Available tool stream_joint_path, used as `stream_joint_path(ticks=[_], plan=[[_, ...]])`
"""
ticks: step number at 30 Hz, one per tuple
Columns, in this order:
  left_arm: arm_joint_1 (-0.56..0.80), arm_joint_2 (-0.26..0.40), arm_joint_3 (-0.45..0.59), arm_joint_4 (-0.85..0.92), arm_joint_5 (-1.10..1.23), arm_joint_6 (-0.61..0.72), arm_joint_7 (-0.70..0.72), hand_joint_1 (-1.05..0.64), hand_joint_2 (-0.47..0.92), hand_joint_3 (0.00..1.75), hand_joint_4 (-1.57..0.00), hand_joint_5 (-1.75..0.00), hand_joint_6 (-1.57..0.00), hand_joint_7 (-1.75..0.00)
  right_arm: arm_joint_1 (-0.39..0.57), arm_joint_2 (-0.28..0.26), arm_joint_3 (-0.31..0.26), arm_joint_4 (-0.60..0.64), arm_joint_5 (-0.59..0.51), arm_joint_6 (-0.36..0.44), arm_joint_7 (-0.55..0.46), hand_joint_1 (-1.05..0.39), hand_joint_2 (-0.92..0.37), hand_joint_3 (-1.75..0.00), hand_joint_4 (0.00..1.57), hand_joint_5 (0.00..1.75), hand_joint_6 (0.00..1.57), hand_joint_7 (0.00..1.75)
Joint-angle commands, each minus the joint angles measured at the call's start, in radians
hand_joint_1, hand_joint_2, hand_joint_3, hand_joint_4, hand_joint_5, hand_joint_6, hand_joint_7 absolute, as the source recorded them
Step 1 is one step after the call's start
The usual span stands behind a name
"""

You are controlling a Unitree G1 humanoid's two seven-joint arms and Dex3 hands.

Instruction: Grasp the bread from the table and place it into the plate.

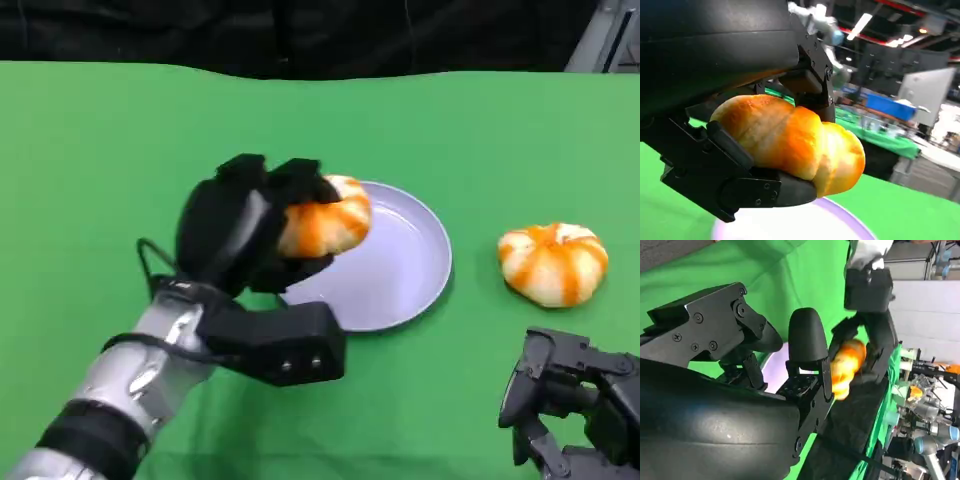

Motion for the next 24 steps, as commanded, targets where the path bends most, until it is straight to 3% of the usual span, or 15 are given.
stream_joint_path(ticks=[1,7,9,13,14,16,17,18,19,21,24], plan=[[-0.069,-0.03,-0.027,0.091,0.017,0.02,-0.001,-0.09,0.68,0.65,-0.9,-1.47,-1.03,-0.9,0.012,-0.003,0.002,-0.021,-0.005,0.006,-0.01,-0.01,-0.67,-1.04,0.74,1.75,0.66,1.58],[-0.099,-0.046,-0.037,0.147,0.015,0.007,0.02,-0.08,0.73,0.53,-0.86,-1.55,-1.0,-0.97,0.016,0.0,0.007,-0.027,-0.006,0.009,-0.016,-0.01,-0.66,-1.05,0.75,1.75,0.67,1.58],[-0.137,-0.076,-0.043,0.237,0.003,0.003,-0.002,-0.08,0.76,0.53,-0.81,-1.64,-0.96,-1.01,0.025,0.005,0.02,-0.049,-0.009,0.026,-0.022,-0.01,-0.66,-1.06,0.76,1.75,0.67,1.58],[-0.171,-0.095,-0.047,0.333,-0.011,-0.013,-0.018,-0.07,0.8,0.47,-0.81,-1.62,-0.96,-0.92,0.033,0.005,0.03,-0.07,-0.007,0.039,-0.028,0.0,-0.66,-1.06,0.75,1.75,0.67,1.58],[-0.173,-0.096,-0.045,0.349,-0.019,-0.02,-0.03,-0.09,0.84,0.41,-0.83,-1.46,-1.0,-0.73,0.035,0.006,0.032,-0.072,-0.005,0.04,-0.028,0.0,-0.66,-1.06,0.75,1.75,0.67,1.58],[-0.175,-0.093,-0.042,0.367,-0.033,-0.036,-0.067,-0.09,0.9,0.31,-0.85,-1.36,-1.09,-0.51,0.036,0.006,0.033,-0.073,-0.002,0.038,-0.028,0.0,-0.66,-1.06,0.75,1.75,0.67,1.58],[-0.176,-0.09,-0.041,0.37,-0.038,-0.043,-0.086,-0.16,0.91,0.29,-0.77,-1.16,-1.05,-0.32,0.037,0.005,0.033,-0.072,-0.001,0.037,-0.028,-0.01,-0.65,-1.06,0.75,1.75,0.67,1.58],[-0.179,-0.082,-0.046,0.364,-0.044,-0.041,-0.143,-0.19,0.92,0.28,-0.75,-1.07,-1.05,-0.24,0.036,0.005,0.033,-0.072,-0.002,0.035,-0.028,-0.01,-0.65,-1.07,0.75,1.75,0.67,1.57],[-0.183,-0.073,-0.055,0.356,-0.044,-0.036,-0.193,-0.33,0.92,0.33,-0.61,-0.69,-0.89,-0.12,0.035,0.004,0.033,-0.072,-0.004,0.034,-0.029,-0.01,-0.65,-1.07,0.75,1.75,0.67,1.57],[-0.188,-0.06,-0.069,0.339,-0.039,-0.02,-0.267,-0.71,0.92,0.44,-0.31,-0.17,-0.56,-0.03,0.032,0.002,0.033,-0.068,-0.012,0.025,-0.029,-0.02,-0.65,-1.06,0.75,1.75,0.68,1.57],[-0.18,-0.051,-0.083,0.311,-0.03,0.009,-0.319,-0.94,0.92,0.53,-0.05,-0.02,-0.33,0.0,0.03,-0.002,0.031,-0.064,-0.012,0.022,-0.025,-0.03,-0.64,-1.06,0.76,1.75,0.69,1.57]])
